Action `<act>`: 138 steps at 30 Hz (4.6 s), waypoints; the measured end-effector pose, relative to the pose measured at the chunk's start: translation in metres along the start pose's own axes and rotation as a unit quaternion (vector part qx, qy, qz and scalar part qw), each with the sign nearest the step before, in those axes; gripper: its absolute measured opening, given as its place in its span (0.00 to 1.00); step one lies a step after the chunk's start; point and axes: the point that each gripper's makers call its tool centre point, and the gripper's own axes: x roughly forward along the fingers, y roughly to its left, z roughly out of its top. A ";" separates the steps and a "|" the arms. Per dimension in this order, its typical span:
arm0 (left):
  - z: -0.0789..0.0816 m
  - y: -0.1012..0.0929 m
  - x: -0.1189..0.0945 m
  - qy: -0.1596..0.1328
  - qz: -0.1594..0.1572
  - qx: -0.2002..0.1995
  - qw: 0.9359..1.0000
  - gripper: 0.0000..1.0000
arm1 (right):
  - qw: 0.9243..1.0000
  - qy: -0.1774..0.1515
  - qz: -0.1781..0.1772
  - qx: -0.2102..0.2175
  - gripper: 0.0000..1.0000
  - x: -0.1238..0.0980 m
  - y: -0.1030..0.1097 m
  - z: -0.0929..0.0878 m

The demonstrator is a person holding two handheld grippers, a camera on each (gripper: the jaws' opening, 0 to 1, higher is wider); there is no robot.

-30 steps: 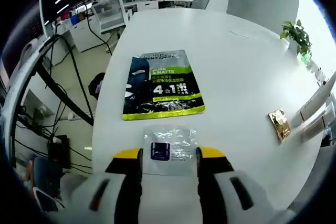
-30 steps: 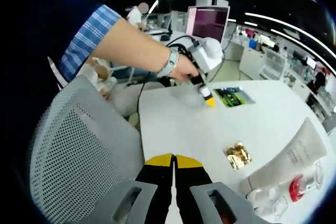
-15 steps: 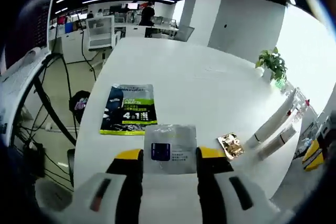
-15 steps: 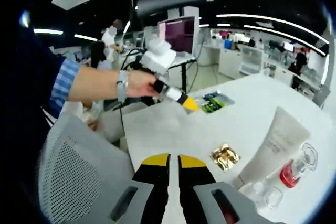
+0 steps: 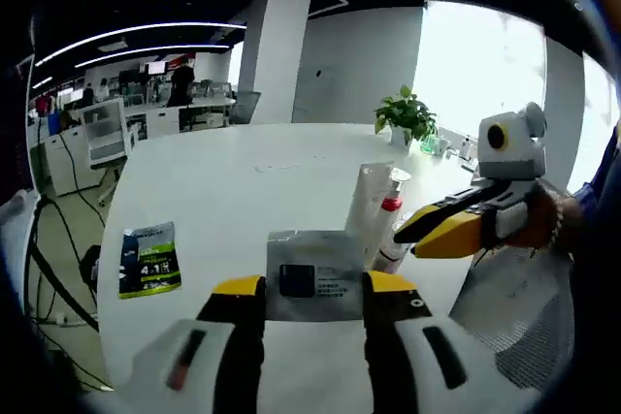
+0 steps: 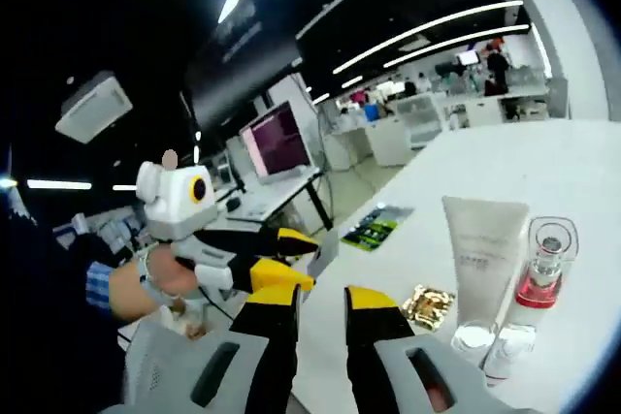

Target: Arrange the skincare products in the storage area until every visible bottle or jar stands upright without overlapping.

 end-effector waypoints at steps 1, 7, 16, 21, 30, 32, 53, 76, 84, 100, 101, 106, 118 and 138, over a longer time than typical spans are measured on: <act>0.001 -0.006 -0.001 -0.003 -0.007 0.004 1.000 0.35 | 1.000 0.001 0.001 0.005 0.16 0.001 -0.001 -0.001; 0.012 -0.033 -0.006 -0.024 -0.037 0.036 0.998 0.32 | 0.998 -0.006 0.024 0.052 0.13 0.000 0.006 0.000; 0.003 -0.019 -0.015 -0.027 -0.057 -0.046 0.997 0.12 | 0.998 0.007 0.041 0.056 0.00 -0.001 0.010 0.000; -0.010 -0.012 -0.014 -0.015 -0.075 -0.100 0.992 0.09 | 0.997 0.017 0.051 0.053 0.00 0.000 0.016 -0.004; -0.020 -0.023 -0.011 -0.011 -0.124 -0.167 0.978 0.03 | 0.997 0.036 0.053 0.041 0.00 0.001 0.019 -0.011; -0.023 -0.023 -0.011 -0.011 -0.126 -0.168 0.978 0.01 | 0.997 0.040 0.049 0.039 0.00 0.001 0.016 -0.012; -0.061 -0.021 0.008 0.093 -0.128 -0.346 0.925 0.00 | 0.995 0.059 -0.080 0.003 0.06 -0.006 -0.035 -0.021; -0.077 -0.024 0.030 0.171 -0.159 -0.319 0.919 0.00 | 0.995 0.087 -0.039 -0.017 0.02 -0.001 -0.013 -0.032; -0.100 -0.017 0.055 0.215 -0.148 -0.315 0.913 0.00 | 0.996 0.078 -0.036 -0.015 0.02 -0.002 -0.012 -0.026; -0.129 -0.016 0.058 0.251 -0.096 -0.299 0.916 0.00 | 0.995 0.087 -0.033 -0.021 0.01 -0.003 -0.010 -0.029; -0.131 -0.016 0.057 0.254 -0.094 -0.295 0.916 0.00 | 0.995 0.087 -0.033 -0.022 0.01 -0.003 -0.010 -0.029; -0.133 -0.011 0.057 0.256 -0.081 -0.291 0.918 0.00 | 0.995 0.088 -0.040 -0.023 0.01 -0.004 -0.013 -0.029; -0.142 0.005 0.058 0.263 -0.040 -0.275 0.924 0.00 | 0.992 0.082 -0.083 -0.048 0.14 -0.008 -0.028 -0.024; -0.153 0.010 0.058 0.273 -0.022 -0.298 0.914 0.00 | 0.984 0.093 -0.119 -0.096 0.00 -0.010 -0.038 -0.025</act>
